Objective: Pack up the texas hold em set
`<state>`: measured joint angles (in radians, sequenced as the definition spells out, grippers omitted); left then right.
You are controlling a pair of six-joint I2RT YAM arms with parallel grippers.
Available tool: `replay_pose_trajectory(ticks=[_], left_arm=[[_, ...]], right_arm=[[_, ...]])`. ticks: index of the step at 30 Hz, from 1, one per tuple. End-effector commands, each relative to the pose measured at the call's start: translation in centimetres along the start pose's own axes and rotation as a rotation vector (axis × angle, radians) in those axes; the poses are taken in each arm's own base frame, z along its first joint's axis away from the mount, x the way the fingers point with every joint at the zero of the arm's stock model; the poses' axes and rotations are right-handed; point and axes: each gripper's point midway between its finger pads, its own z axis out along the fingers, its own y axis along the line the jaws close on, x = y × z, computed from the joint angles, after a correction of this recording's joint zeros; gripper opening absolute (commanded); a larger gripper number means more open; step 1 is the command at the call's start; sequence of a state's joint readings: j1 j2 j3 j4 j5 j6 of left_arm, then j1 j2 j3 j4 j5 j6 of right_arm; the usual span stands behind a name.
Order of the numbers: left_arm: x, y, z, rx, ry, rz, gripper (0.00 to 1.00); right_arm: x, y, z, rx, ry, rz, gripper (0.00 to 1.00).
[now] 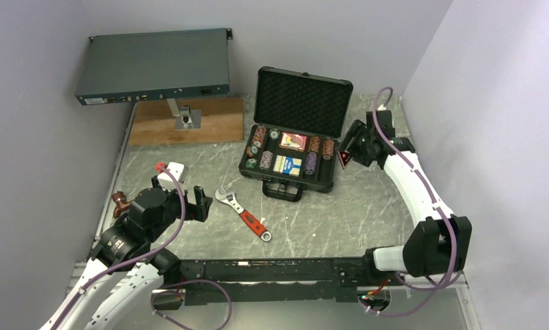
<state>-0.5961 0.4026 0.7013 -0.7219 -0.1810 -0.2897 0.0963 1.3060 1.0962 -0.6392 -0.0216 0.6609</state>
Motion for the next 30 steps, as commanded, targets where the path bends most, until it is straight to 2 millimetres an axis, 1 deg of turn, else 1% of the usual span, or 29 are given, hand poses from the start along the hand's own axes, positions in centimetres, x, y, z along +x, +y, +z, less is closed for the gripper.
replay_pose_trajectory(ticks=[1, 2, 7, 9, 15, 16, 19, 21, 24, 27, 30], left_arm=[[-0.6, -0.4, 0.2, 0.017, -0.021, 0.007, 1.00], [-0.6, -0.3, 0.1, 0.015, -0.024, 0.007, 1.00], [-0.8, 0.3, 0.0, -0.020, -0.040, -0.005, 1.00], [-0.8, 0.5, 0.0, -0.031, -0.047, -0.008, 1.00], [-0.8, 0.9, -0.2, -0.049, -0.051, -0.015, 1.00], [-0.8, 0.9, -0.2, -0.049, -0.051, -0.014, 1.00], [-0.8, 0.9, -0.2, -0.050, -0.053, -0.015, 1.00], [-0.9, 1.1, -0.3, -0.059, -0.054, -0.018, 1.00], [-0.9, 1.3, -0.4, -0.071, -0.059, -0.022, 1.00], [-1.1, 1.4, -0.5, -0.077, -0.068, -0.026, 1.00], [-1.1, 1.5, -0.5, -0.079, -0.071, -0.028, 1.00]], right_arm=[[-2.3, 4.4, 0.2, -0.100, -0.051, -0.127, 0.38], [-2.3, 5.2, 0.6, -0.109, -0.047, -0.147, 0.37], [-0.8, 11.1, 2.1, -0.169, -0.009, -0.272, 0.37], [0.0, 13.2, 2.7, -0.198, 0.000, -0.297, 0.37], [1.9, 18.6, 5.0, -0.262, 0.031, -0.327, 0.37], [2.7, 19.6, 5.7, -0.271, 0.045, -0.341, 0.37], [3.6, 21.8, 6.9, -0.287, 0.062, -0.364, 0.37], [3.5, 22.1, 7.5, -0.247, 0.062, -0.370, 0.37], [3.5, 20.5, 7.9, -0.114, 0.071, -0.377, 0.37], [4.8, 18.0, 7.6, 0.028, 0.100, -0.389, 0.37], [7.0, 16.2, 6.7, 0.099, 0.114, -0.411, 0.38]])
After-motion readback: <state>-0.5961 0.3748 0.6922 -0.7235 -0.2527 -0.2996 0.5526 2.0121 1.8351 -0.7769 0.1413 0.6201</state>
